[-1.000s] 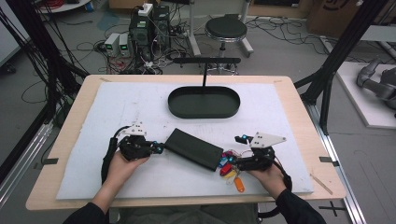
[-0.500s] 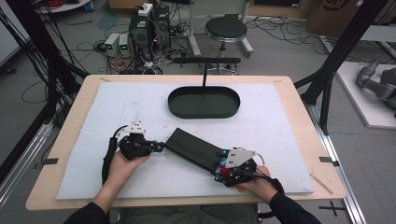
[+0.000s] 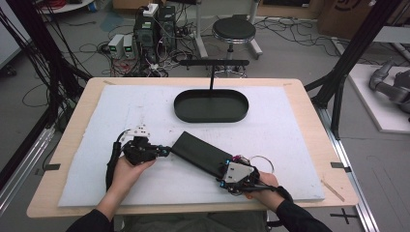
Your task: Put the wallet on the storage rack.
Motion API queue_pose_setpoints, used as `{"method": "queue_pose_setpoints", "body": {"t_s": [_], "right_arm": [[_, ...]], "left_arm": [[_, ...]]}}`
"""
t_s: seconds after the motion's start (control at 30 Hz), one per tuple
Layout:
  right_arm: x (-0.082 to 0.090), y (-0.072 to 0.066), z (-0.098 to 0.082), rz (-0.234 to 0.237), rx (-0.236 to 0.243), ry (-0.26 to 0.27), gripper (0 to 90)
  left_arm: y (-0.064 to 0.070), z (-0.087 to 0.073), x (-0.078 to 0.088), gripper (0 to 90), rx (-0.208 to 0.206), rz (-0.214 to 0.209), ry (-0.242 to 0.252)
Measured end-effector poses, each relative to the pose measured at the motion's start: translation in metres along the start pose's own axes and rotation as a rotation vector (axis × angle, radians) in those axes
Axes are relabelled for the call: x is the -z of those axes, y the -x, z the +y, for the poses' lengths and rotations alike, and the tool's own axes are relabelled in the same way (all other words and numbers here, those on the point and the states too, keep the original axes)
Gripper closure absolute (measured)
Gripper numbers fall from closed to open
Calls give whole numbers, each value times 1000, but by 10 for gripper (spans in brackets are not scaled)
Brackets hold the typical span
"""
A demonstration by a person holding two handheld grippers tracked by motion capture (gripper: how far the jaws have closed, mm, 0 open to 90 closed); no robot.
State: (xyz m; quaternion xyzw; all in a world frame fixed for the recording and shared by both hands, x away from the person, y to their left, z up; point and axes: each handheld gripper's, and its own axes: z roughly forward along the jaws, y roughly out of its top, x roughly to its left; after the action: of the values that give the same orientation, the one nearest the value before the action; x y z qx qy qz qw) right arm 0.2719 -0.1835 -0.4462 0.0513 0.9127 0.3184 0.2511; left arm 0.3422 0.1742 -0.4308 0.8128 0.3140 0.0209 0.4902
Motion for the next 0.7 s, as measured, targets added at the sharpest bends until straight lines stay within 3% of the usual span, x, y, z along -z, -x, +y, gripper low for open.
{"method": "queue_pose_setpoints", "body": {"t_s": [0.1, 0.13, 0.17, 0.33, 0.37, 0.4, 0.43, 0.47, 0.5, 0.6, 0.63, 0.67, 0.7], "right_arm": [[3, 0, 0, -1, 23, 2, 652], [3, 0, 0, -1, 23, 2, 652], [5, 2, 0, -4, 30, 12, 732], [14, 11, -1, -4, -5, 70, 813], [21, 19, -2, 3, -56, 109, 822], [21, 19, -2, 3, -56, 109, 822], [26, 29, -5, 23, -121, 161, 827], [29, 34, -6, 32, -152, 185, 827], [31, 40, -8, 44, -180, 203, 828], [35, 53, -13, 79, -258, 252, 828], [36, 57, -15, 95, -284, 257, 828], [36, 57, -15, 95, -284, 257, 828], [37, 64, -18, 101, -324, 276, 827]], "left_arm": [[0, -1, 0, 882, 3, 5, 0], [0, -1, 0, 883, 3, 5, 0], [-1, -1, 1, 883, 2, 7, 2], [-1, -1, 2, 887, -13, 10, 19], [0, 0, 5, 889, -37, 8, 33], [0, 0, 5, 887, -37, 8, 33], [3, 1, 6, 860, -75, 32, 42], [3, 1, 6, 812, -75, 32, 42], [4, 3, 7, 770, -117, 43, 47], [4, 5, 6, 647, -145, 67, 65], [5, 9, 5, 599, -201, 104, 92], [5, 9, 5, 560, -201, 104, 92], [5, 15, 2, 506, -237, 117, 104]]}}
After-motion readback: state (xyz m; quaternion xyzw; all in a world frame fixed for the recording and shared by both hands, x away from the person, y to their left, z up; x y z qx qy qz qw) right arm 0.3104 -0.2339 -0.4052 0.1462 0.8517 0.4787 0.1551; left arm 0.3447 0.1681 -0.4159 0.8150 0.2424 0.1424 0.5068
